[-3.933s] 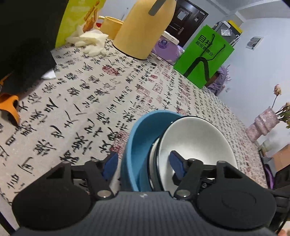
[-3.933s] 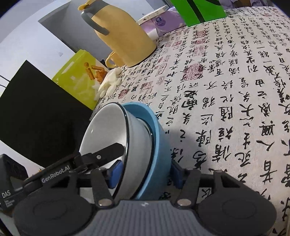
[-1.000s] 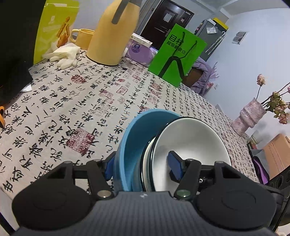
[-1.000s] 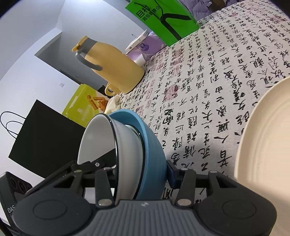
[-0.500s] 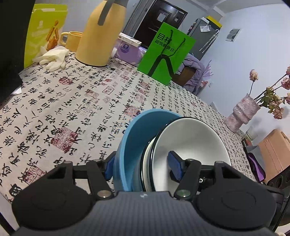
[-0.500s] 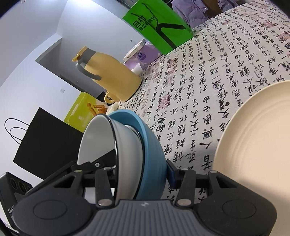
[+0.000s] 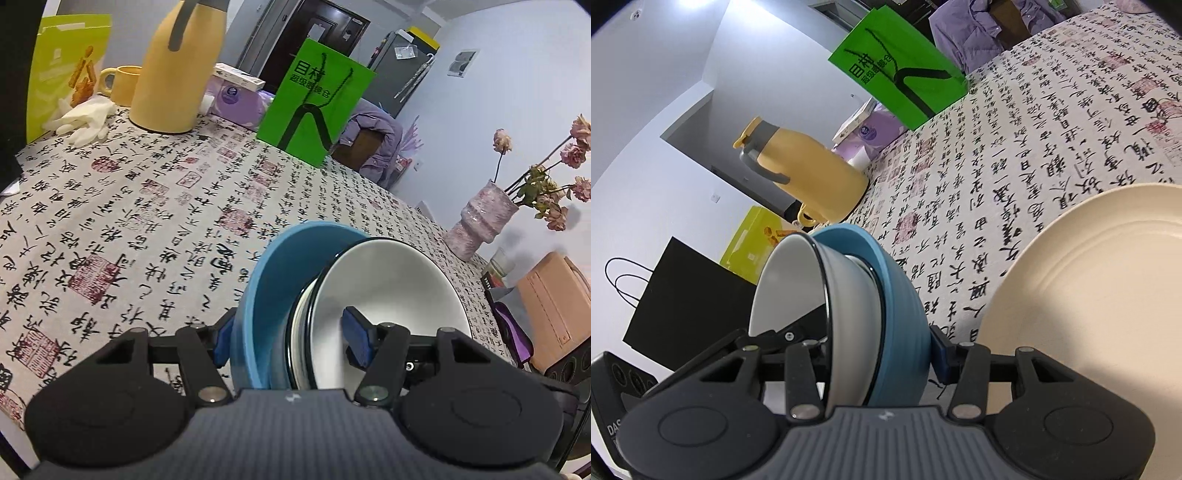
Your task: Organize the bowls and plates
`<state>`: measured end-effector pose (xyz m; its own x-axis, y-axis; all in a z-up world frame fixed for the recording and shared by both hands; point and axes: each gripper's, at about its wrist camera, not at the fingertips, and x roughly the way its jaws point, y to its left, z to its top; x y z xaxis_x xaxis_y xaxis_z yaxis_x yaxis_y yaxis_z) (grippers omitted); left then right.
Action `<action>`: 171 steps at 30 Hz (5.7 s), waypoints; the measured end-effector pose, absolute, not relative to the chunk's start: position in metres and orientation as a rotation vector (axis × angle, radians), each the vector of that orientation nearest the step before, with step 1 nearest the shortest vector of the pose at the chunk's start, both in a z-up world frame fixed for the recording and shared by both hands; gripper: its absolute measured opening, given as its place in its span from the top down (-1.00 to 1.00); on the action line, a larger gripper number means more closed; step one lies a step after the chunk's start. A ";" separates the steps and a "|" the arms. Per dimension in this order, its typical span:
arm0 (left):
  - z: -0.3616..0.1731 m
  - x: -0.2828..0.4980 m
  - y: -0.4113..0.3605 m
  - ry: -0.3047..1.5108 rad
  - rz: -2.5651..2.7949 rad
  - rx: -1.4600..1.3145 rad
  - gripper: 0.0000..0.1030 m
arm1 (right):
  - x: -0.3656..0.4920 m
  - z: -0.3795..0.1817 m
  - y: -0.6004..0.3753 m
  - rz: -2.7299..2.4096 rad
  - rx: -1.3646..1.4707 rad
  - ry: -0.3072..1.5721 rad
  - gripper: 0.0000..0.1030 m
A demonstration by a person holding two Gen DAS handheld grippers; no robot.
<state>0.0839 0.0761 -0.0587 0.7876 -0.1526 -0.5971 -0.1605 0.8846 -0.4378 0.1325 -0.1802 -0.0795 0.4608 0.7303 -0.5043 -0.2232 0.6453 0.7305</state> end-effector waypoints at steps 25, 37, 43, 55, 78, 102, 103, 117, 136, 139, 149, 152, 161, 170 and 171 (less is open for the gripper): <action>-0.051 0.096 0.007 0.684 -0.061 -0.428 -0.17 | 0.122 -0.077 -0.250 0.577 0.701 0.861 0.11; -0.050 0.095 -0.018 0.688 -0.093 -0.412 -0.17 | 0.110 -0.078 -0.278 0.551 0.720 0.838 0.11; -0.051 0.093 -0.028 0.693 -0.112 -0.410 -0.17 | 0.105 -0.078 -0.288 0.534 0.726 0.830 0.11; -0.057 0.093 -0.043 0.709 -0.138 -0.407 -0.17 | 0.094 -0.080 -0.305 0.503 0.737 0.828 0.11; -0.074 0.103 -0.054 0.755 -0.178 -0.421 -0.16 | 0.096 -0.091 -0.315 0.450 0.697 0.833 0.11; -0.087 0.110 -0.055 0.753 -0.160 -0.397 -0.34 | 0.098 -0.085 -0.305 0.377 0.492 0.774 0.11; -0.085 0.109 -0.055 0.739 -0.155 -0.387 -0.38 | 0.097 -0.083 -0.305 0.377 0.478 0.767 0.10; -0.067 0.078 -0.042 0.550 -0.118 -0.326 -1.00 | 0.070 -0.064 -0.307 0.377 0.385 0.604 -0.69; -0.057 -0.036 -0.027 0.269 -0.007 -0.103 -1.00 | -0.037 -0.032 -0.285 0.326 0.067 0.313 -1.00; -0.059 -0.057 -0.026 0.257 -0.011 -0.091 -1.00 | -0.055 -0.033 -0.281 0.320 0.033 0.306 -1.00; -0.073 -0.112 -0.034 0.250 -0.047 -0.050 -1.00 | -0.112 -0.047 -0.282 0.308 0.009 0.319 -1.00; -0.077 -0.123 -0.035 0.255 -0.048 -0.048 -1.00 | -0.126 -0.051 -0.282 0.310 0.004 0.324 -1.00; -0.081 -0.157 -0.036 0.215 -0.028 -0.036 -1.00 | -0.152 -0.054 -0.287 0.309 -0.003 0.319 -1.00; -0.081 -0.160 -0.036 0.203 -0.036 -0.021 -1.00 | -0.150 -0.053 -0.292 0.298 0.012 0.327 -1.00; -0.082 -0.161 -0.036 0.204 -0.035 -0.022 -1.00 | -0.150 -0.053 -0.291 0.300 0.012 0.329 -1.00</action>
